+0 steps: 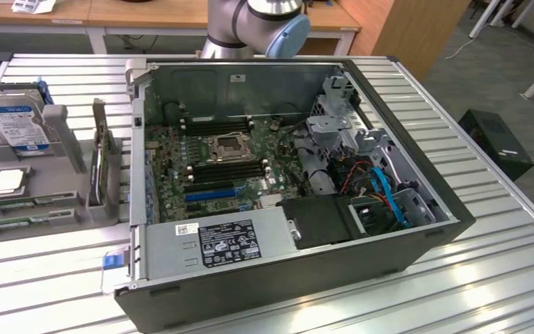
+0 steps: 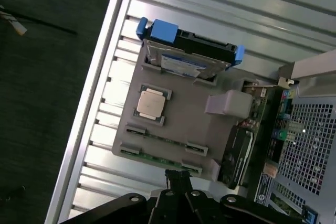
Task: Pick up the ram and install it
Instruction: 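Pick up the ram and move it above insertion slot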
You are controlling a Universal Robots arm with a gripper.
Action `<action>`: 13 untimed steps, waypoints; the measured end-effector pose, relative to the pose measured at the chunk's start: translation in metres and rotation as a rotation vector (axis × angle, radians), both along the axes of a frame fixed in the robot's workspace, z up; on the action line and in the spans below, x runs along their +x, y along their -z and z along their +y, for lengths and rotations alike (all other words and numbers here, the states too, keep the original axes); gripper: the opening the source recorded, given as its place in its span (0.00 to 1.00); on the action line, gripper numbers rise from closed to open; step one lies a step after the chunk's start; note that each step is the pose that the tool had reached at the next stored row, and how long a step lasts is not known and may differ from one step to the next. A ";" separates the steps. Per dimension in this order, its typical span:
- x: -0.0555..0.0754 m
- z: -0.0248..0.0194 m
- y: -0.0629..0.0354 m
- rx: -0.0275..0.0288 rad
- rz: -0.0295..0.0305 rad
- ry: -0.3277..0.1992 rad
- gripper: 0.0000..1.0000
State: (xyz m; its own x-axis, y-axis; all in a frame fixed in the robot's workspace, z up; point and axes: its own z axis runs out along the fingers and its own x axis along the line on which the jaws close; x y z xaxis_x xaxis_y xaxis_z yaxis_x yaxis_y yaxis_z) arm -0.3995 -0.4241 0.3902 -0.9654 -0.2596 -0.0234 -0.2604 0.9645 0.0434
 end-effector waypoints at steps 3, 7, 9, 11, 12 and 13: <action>0.000 0.0000 0.0001 0.0000 -0.0001 -0.056 0.11; 0.000 0.0000 0.0001 0.0000 -0.0001 -0.129 0.11; 0.000 0.0000 0.0002 0.0000 -0.0001 -0.165 0.11; 0.000 0.0000 0.0002 0.0000 0.0000 -0.201 0.11; 0.000 0.0000 0.0002 0.0000 0.0000 -0.220 0.11; 0.000 0.0000 0.0002 0.0000 0.0000 -0.238 0.11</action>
State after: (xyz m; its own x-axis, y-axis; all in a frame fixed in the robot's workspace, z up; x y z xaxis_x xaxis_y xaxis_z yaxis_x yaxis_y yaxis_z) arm -0.3994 -0.4241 0.3899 -0.8772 -0.4795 -0.0234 -0.4801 0.8761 0.0434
